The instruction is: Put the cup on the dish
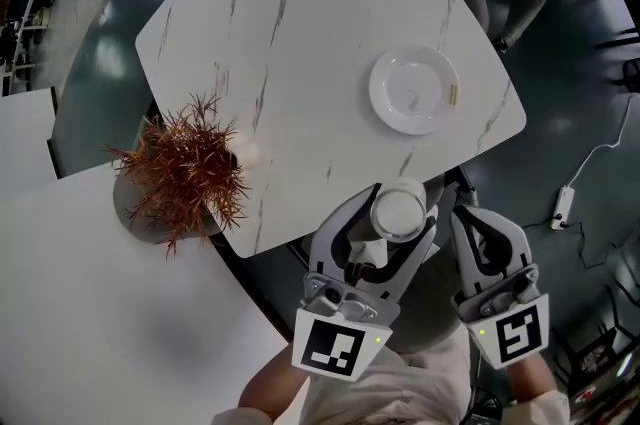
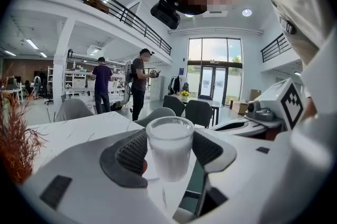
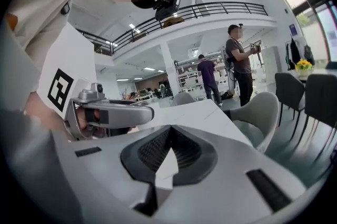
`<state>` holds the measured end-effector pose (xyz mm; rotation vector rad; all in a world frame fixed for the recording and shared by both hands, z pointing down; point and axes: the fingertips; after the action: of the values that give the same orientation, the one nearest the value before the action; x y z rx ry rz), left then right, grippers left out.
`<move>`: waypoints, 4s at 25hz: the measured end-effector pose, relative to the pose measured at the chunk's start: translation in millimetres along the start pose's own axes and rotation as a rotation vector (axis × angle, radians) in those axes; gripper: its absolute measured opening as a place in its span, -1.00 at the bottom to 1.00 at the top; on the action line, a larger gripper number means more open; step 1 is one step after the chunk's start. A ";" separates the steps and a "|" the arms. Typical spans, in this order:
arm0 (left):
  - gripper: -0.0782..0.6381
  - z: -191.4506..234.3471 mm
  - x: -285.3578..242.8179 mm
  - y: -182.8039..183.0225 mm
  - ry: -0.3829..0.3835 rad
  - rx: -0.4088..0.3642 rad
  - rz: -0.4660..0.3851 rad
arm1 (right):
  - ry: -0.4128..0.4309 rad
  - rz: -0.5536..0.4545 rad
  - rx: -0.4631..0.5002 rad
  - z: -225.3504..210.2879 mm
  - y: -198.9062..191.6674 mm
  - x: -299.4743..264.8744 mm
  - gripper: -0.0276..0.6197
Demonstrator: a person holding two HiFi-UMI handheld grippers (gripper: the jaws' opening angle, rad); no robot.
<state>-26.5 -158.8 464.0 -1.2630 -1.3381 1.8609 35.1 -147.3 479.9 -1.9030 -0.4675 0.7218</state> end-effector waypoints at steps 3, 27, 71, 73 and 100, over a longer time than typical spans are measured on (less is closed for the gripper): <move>-0.03 4.4 -10.6 -4.9 -0.003 -0.006 -0.014 | -0.031 -0.005 -0.016 -10.8 -9.5 -2.6 -0.90; -0.03 30.6 -82.6 -48.5 0.019 -0.017 -0.030 | -0.047 0.031 -0.001 -55.8 -51.8 -43.8 -0.90; -0.03 45.5 -155.6 -80.3 0.033 -0.138 -0.048 | -0.061 0.071 -0.025 -76.9 -73.3 -72.6 -0.90; -0.03 44.3 -157.4 -80.7 0.016 -0.133 -0.042 | -0.061 0.070 -0.027 -76.5 -72.6 -72.5 -0.90; -0.02 31.6 -97.4 -63.7 0.049 -0.115 0.002 | -0.074 0.021 0.016 -47.7 -41.5 -41.1 -0.90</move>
<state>-19.5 -228.1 562.6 -1.3587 -1.4353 1.7645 36.0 -187.0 544.0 -1.8737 -0.4878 0.8093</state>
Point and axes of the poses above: the fingertips, and each gripper's own axes: x backward along the fingers, z to its left, y out of its top, and after that the axes turned 7 degrees about y, right-handed
